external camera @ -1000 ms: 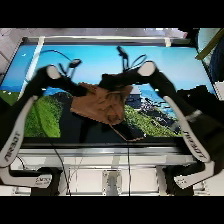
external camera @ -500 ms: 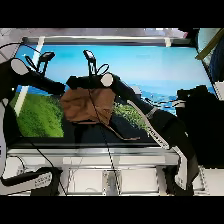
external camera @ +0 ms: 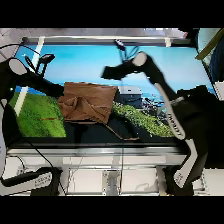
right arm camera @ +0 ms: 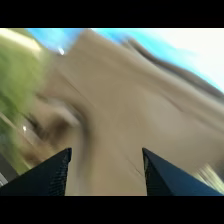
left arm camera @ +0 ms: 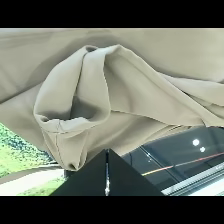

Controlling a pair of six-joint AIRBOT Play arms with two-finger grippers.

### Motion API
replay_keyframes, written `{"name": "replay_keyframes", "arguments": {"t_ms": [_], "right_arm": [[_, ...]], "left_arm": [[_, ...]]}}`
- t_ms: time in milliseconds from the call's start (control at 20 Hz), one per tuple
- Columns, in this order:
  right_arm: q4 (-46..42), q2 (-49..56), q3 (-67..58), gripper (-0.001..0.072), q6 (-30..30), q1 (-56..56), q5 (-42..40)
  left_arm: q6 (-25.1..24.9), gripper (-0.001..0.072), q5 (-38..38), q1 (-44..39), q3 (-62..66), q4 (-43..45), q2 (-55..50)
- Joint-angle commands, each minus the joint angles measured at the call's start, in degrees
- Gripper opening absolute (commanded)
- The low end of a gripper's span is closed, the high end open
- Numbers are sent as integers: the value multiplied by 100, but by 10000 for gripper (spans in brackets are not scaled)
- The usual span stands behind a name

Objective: Fold the clothes and pants, and hang the long-sleeved shirts on hangers.

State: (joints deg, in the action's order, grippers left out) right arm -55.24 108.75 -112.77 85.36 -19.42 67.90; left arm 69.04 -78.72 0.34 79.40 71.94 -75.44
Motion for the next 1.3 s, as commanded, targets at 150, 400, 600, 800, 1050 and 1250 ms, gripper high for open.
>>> {"name": "replay_keyframes", "arguments": {"t_ms": [150,400,600,800,1050,1250], "right_arm": [[264,-284,1932,691,841,599,-334],[2417,437,2297,701,431,225,-1051],[2916,761,2297,701,352,-133,-1388],[3029,767,2170,686,319,-452,-1392],[3036,765,1635,34,-221,-529,-1342],[2623,710,1080,25,-249,-153,-717]], "left_arm": [[0,13,-42,2,-2,-98,2],[0,13,-42,2,-2,-212,2],[0,13,-46,2,-2,-214,4],[0,13,-44,2,-2,-214,2],[0,13,-50,2,-2,-212,4],[0,13,-68,2,-2,-212,4]]}}
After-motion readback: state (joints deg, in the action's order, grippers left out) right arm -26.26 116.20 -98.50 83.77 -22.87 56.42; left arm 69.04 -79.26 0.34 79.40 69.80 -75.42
